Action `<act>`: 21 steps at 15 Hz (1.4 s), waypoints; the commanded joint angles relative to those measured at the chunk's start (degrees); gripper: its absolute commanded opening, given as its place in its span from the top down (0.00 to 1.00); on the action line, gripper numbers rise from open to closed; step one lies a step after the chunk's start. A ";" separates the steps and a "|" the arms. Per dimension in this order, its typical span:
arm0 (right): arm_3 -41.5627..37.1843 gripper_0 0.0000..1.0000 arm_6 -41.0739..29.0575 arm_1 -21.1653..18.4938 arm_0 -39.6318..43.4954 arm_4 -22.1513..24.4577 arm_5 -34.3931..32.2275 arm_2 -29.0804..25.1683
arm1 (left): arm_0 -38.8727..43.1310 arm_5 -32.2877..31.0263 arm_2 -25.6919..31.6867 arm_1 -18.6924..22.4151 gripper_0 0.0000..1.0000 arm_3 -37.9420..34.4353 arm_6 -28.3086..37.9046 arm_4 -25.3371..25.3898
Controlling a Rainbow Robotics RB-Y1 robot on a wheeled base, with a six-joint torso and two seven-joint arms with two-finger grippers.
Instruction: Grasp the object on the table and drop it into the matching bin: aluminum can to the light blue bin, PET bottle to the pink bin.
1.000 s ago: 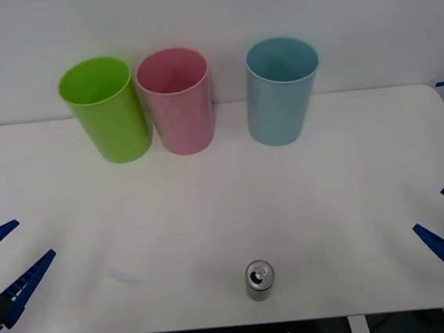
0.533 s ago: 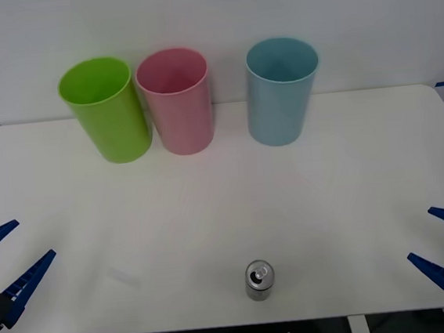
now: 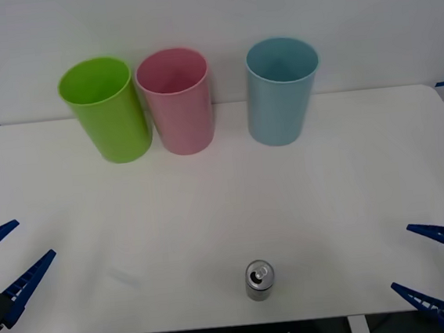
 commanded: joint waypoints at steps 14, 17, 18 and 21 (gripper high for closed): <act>7.27 0.00 6.28 4.86 -7.36 9.98 2.25 12.52 | 0.00 0.00 0.00 0.00 0.00 0.00 0.00 0.00; 7.18 0.00 6.90 8.63 -8.59 14.11 3.39 13.14 | 0.00 0.00 0.00 0.00 0.00 0.00 0.00 0.00; 7.27 0.00 6.98 8.99 -8.77 14.28 4.36 14.10 | 0.00 0.00 0.00 0.00 0.00 0.00 0.00 0.00; 7.27 0.00 8.22 8.99 -9.47 14.28 8.67 18.50 | 0.00 0.00 0.00 0.00 0.00 0.00 0.00 0.00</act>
